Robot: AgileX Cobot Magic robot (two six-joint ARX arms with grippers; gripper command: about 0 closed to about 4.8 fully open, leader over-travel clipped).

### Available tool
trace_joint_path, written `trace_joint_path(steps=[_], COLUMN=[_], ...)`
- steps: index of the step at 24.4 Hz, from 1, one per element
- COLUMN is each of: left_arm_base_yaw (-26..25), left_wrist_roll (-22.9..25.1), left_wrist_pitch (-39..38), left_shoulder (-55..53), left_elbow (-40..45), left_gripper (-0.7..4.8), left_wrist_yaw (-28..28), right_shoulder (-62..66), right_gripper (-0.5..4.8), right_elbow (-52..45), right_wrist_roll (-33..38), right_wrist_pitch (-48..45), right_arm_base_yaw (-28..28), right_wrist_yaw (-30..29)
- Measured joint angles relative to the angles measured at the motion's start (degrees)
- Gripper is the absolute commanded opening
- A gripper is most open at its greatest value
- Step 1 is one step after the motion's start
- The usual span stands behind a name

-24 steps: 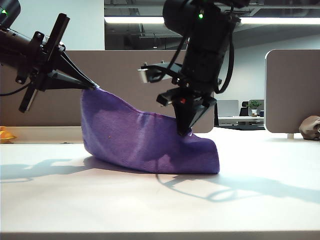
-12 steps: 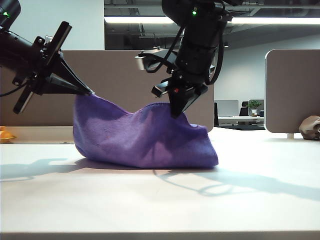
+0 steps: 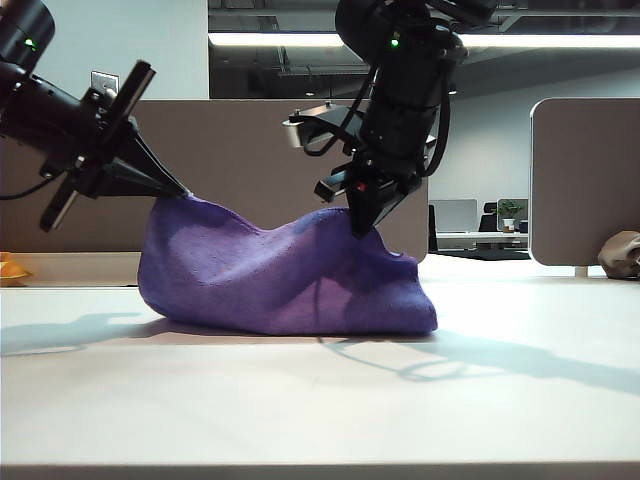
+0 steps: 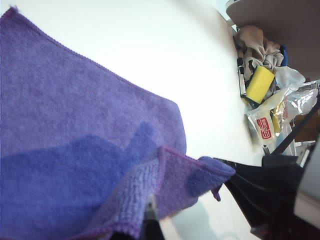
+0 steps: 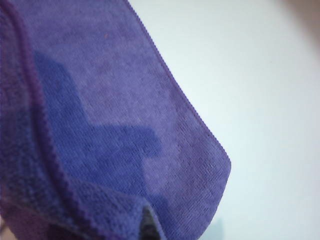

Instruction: Fold the bottom of the cloth upward, then fold it vertically to form a square shape.

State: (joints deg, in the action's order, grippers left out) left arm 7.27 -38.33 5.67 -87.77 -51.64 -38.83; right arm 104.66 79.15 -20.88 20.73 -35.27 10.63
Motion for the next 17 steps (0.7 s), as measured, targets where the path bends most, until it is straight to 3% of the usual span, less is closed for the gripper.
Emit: trace_joint_path(steps=[17], left_arm_base_yaw=[0.0], left_wrist_roll=[0.07], left_wrist_pitch=[0.15], left_shoulder=[-8.83], left_elbow=[-10.71], left_gripper=[-0.05], left_wrist_yaw=[1.51], right_shoulder=[2.25], right_gripper=[-0.02], right_elbow=[0.0], right_wrist_roll=[-0.26], right_wrist_pitch=[-4.2], right_arm_base_yaw=[4.39], right_wrist_yaw=[-0.33])
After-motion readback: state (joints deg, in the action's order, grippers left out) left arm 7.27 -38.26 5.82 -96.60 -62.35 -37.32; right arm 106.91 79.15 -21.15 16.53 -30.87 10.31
